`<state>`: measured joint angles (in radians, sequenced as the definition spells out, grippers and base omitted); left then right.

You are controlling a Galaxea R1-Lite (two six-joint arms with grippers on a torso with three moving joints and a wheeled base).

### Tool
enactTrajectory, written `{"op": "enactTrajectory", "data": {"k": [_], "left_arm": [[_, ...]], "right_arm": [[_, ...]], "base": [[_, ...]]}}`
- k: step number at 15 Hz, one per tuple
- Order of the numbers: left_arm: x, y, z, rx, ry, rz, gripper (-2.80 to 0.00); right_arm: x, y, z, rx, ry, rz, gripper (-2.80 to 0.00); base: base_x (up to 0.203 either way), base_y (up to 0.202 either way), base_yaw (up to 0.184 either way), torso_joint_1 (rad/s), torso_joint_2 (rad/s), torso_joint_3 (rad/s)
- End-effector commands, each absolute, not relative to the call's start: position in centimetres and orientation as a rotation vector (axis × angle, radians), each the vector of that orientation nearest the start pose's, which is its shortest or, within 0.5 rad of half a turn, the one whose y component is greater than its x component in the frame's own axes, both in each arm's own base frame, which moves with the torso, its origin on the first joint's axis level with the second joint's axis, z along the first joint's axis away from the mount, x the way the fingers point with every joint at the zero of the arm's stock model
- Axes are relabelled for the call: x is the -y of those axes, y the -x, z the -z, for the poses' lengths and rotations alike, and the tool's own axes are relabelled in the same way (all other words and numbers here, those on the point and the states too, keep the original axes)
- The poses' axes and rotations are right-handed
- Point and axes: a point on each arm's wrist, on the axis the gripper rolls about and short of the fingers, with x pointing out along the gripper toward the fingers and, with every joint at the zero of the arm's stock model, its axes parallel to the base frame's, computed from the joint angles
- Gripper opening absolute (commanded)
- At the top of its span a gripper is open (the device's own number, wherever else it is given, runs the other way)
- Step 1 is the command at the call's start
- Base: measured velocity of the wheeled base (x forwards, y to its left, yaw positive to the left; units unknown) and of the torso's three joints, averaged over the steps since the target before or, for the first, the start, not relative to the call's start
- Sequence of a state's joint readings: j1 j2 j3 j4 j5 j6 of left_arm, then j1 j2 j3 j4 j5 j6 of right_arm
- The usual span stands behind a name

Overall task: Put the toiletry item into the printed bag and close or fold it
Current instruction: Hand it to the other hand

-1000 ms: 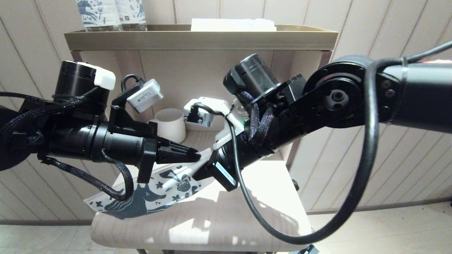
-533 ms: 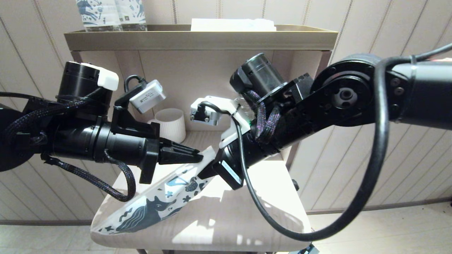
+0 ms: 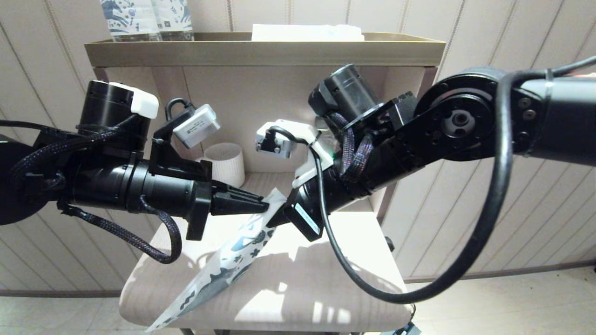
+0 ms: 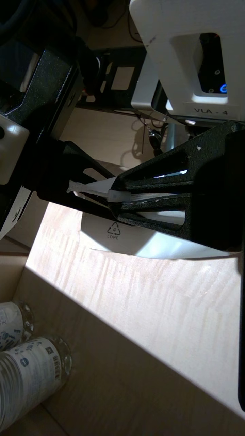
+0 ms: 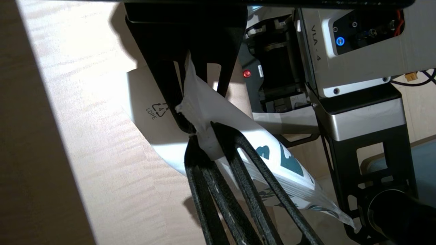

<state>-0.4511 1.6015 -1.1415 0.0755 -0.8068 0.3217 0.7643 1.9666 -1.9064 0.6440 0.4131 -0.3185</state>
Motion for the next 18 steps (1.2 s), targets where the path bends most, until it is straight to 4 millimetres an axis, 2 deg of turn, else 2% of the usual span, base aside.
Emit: {"op": "enactTrajectory", "data": {"k": [1, 9, 14, 18], "left_arm": [[13.8, -24.7, -24.0, -0.362, -0.169, 1.306, -2.80], [13.7, -24.6, -24.3, -0.354, -0.167, 1.305, -2.80], [13.8, -24.7, -25.5, -0.330, -0.150, 1.297, -2.80], [13.9, -24.9, -25.2, -0.340, -0.146, 1.302, -2.80]], "right_arm": [[-26.4, -26.2, -27.6, -0.553, 0.401, -1.240, -2.80], [-27.1, -25.5, -26.3, -0.606, 0.419, -1.264, -2.80], [-27.4, -24.9, -26.1, -0.617, 0.425, -1.282, -2.80], [-27.6, -24.9, -26.1, -0.613, 0.426, -1.284, -2.80]], "base": [[0.000, 0.000, 0.000, 0.000, 0.00, 0.000], [0.000, 0.000, 0.000, 0.000, 0.00, 0.000], [0.000, 0.000, 0.000, 0.000, 0.00, 0.000], [0.000, 0.000, 0.000, 0.000, 0.00, 0.000]]}}
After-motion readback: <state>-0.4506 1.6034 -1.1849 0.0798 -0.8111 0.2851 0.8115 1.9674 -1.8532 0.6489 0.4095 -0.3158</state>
